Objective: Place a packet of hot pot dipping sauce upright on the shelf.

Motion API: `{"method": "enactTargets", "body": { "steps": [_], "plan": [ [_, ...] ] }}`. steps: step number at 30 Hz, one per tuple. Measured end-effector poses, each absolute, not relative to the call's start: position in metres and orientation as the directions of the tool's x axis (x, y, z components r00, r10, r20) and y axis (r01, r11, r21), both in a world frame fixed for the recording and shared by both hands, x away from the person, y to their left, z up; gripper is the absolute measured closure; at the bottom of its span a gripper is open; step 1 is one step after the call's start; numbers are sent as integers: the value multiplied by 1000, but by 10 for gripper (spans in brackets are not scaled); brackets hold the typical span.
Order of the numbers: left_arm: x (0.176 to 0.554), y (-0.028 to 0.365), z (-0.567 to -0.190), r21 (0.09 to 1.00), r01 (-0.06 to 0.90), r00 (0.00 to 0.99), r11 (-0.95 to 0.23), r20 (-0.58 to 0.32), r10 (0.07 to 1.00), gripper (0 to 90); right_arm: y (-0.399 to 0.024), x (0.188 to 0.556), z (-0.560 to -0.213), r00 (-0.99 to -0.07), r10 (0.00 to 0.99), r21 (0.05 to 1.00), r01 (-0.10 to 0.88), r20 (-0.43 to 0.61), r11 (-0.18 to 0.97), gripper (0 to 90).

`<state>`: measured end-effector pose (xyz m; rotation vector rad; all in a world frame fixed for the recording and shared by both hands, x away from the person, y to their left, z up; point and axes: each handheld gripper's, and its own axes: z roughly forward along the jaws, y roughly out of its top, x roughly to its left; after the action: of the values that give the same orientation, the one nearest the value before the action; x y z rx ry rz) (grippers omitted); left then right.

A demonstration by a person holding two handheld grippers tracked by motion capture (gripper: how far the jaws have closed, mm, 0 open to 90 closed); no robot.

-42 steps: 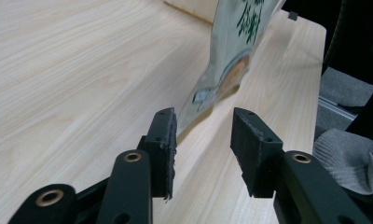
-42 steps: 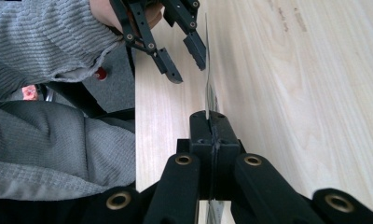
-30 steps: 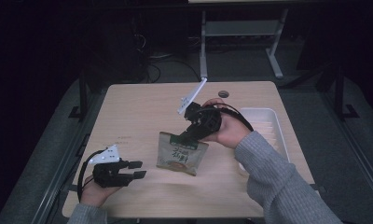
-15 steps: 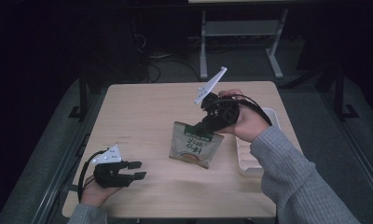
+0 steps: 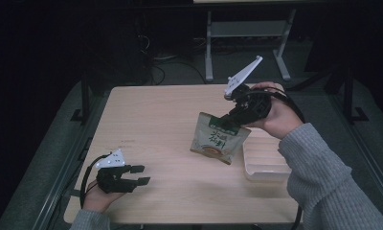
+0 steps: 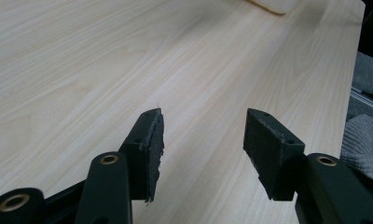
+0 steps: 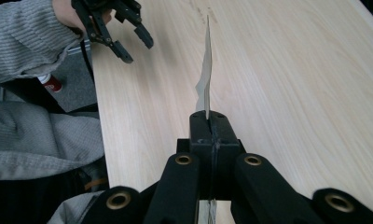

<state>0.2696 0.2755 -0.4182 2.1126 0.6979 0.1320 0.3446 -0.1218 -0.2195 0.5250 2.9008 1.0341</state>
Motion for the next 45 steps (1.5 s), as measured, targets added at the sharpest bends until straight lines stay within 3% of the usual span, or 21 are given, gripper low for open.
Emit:
{"method": "enactTargets", "body": {
  "steps": [24, 45],
  "plan": [
    [270, 276, -421, 773, 440, 834, -456, -164, 527, 458, -189, 354, -207, -888, 453, 604, 404, 79, 687, 896],
    [271, 276, -423, 770, 449, 830, -453, -171, 531, 455, -245, 355, -222, -832, 550, 576, 485, 72, 658, 896]
  ]
}}
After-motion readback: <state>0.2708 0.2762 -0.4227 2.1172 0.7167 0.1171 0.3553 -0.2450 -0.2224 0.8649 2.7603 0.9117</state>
